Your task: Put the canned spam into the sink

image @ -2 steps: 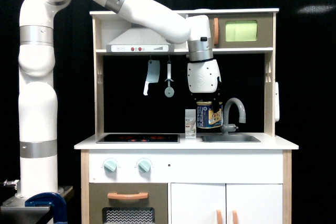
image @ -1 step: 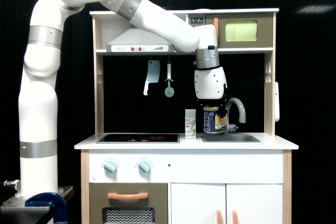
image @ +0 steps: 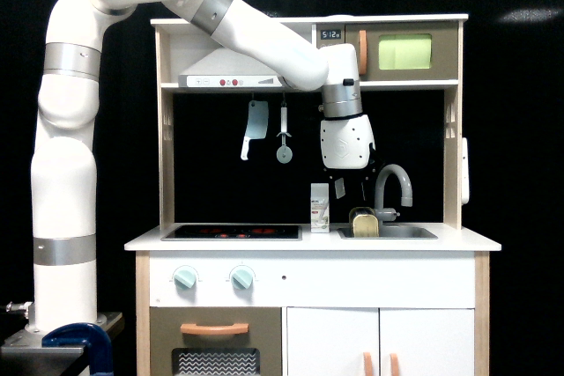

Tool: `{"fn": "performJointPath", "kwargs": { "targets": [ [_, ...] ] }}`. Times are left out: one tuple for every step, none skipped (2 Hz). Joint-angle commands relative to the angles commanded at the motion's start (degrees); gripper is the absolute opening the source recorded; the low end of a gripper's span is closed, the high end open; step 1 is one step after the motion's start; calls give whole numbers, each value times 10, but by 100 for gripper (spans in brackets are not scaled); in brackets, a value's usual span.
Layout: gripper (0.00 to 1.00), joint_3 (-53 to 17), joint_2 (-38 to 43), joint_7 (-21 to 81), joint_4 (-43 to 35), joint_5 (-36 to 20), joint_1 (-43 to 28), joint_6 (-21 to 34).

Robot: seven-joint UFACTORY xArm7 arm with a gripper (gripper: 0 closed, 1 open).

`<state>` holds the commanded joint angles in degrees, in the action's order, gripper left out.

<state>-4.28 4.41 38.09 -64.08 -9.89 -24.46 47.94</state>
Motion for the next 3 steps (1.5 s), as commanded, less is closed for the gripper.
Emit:
{"fn": "performJointPath", "kwargs": {
  "targets": [
    [100, 23, -297, -36, 258, 25, 6, 35],
    [100, -18, -571, 0, 418, 64, 47, 153],
    [100, -63, -589, 45, 426, 94, 74, 169]
  ]
}}
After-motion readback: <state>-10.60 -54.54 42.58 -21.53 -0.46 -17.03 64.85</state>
